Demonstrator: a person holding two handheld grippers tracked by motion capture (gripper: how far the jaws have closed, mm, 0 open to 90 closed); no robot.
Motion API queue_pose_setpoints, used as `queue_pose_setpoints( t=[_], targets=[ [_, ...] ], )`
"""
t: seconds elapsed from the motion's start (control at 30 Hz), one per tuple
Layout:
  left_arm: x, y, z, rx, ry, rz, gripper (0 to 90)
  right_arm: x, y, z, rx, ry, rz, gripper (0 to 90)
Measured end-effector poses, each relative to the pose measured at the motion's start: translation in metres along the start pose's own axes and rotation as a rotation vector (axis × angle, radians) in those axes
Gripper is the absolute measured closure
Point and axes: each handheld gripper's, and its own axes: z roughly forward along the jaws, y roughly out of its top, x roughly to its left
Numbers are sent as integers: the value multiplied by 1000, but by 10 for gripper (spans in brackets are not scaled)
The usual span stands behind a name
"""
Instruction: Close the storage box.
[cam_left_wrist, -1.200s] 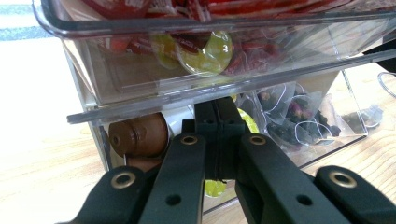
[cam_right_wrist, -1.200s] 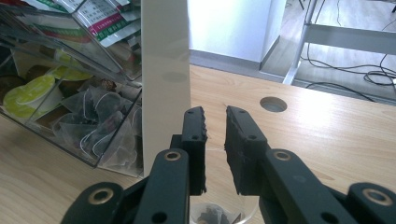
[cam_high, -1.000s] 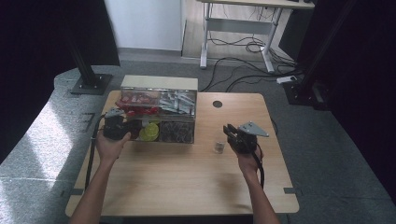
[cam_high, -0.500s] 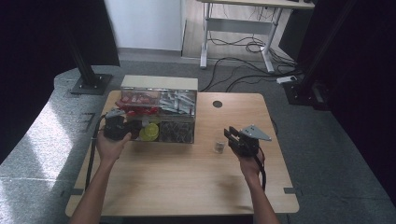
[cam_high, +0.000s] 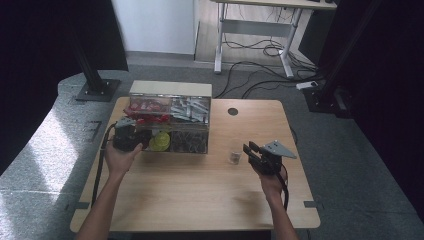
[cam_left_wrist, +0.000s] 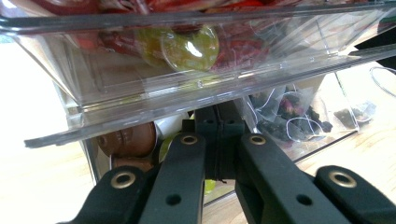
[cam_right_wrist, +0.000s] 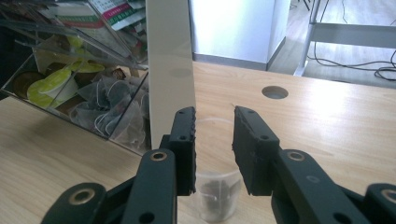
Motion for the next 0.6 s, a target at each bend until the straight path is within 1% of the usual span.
queue_pose_setpoints(
  t=[0.23, 0.4, 0.6],
  targets=[
    [2, -7, 1, 9, -12, -18, 900, -2, -9, -3, 6, 7, 18, 679],
    [4, -11, 1, 8, -16, -29, 900, 0, -15, -3, 15, 9, 14, 679],
    [4, -16, -1, 10, -24, -28, 900, 0, -18, -4, 24, 9, 13, 678]
  ],
)
